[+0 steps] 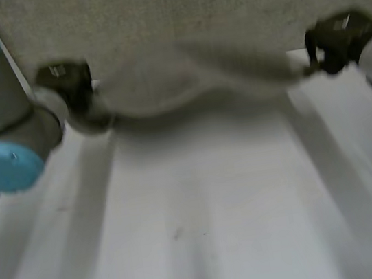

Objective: Fold the towel.

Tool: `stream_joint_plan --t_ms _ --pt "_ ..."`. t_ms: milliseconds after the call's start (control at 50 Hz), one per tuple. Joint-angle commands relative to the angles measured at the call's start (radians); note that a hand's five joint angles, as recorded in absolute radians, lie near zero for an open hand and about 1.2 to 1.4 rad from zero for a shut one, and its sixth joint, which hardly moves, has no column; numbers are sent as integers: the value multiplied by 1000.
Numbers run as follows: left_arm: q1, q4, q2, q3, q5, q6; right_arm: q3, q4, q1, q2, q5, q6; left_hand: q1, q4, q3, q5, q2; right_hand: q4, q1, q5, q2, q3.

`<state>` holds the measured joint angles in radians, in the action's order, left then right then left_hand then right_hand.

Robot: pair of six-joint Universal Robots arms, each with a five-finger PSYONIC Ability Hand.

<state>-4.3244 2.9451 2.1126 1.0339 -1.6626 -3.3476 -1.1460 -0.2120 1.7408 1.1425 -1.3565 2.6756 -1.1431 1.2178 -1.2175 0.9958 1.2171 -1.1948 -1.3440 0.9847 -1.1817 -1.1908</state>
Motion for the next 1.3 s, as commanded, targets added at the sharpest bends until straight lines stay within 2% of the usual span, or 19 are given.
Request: stream_joint_plan --t_ms 20,160,180,200,220,240,260,280,300,340,620,760,1180,1300 --pt "-1 182 23 338 23 -16 -213 3 -26 -72 0 -60 -253 178 -179 226 179 -201 -52 237 -215 -205" --pt "-9 265 7 524 24 -113 -325 32 -66 -58 11 -71 -253 178 -179 226 179 -201 -52 237 -215 -205" --pt "-11 269 -8 555 26 -136 -351 45 -73 -52 14 -72 -137 63 -63 110 63 -201 -52 237 -215 -205" --pt "-11 269 -8 555 26 -136 -351 45 -73 -52 14 -72 -136 61 -62 109 62 -201 -52 237 -215 -205" --pt "-11 270 -26 583 27 -153 -374 58 -78 -38 16 -72 62 -136 136 -89 -135 -201 -52 237 -215 -205" --pt "-9 269 -45 607 27 -164 -398 75 -79 -21 16 -72 369 -443 443 -396 -443 -201 -52 237 -215 -205" --pt "-9 269 -45 607 27 -164 -399 75 -80 -21 16 -72 372 -446 446 -399 -446 -201 -52 237 -215 -205" --pt "-6 267 -62 626 27 -170 -423 94 -80 -6 16 -72 639 -714 714 -666 -713 -201 -52 237 -215 -205" --pt "-6 267 -62 626 27 -170 -445 112 -80 6 16 -71 642 -717 716 -669 -716 -201 -52 237 -215 -205" --pt "2 266 -100 649 27 -171 -463 129 -76 14 16 -71 885 -959 959 -912 -959 -201 -52 237 -215 -205" --pt "-9 272 -236 670 29 -173 -521 213 -76 46 19 -71 886 -960 960 -913 -960 -201 -52 237 -215 -205" --pt "-12 256 -234 644 35 -174 -534 218 -78 46 19 -72 868 -943 942 -895 -942 -201 -52 237 -215 -205" --pt "-12 276 -240 792 34 -173 -551 241 -78 34 22 -72 865 -940 939 -892 -939 -201 -52 237 -215 -205" --pt "-17 365 -238 819 34 -173 -552 241 -76 29 20 -72 836 -911 910 -863 -910 -201 -52 237 -215 -205"
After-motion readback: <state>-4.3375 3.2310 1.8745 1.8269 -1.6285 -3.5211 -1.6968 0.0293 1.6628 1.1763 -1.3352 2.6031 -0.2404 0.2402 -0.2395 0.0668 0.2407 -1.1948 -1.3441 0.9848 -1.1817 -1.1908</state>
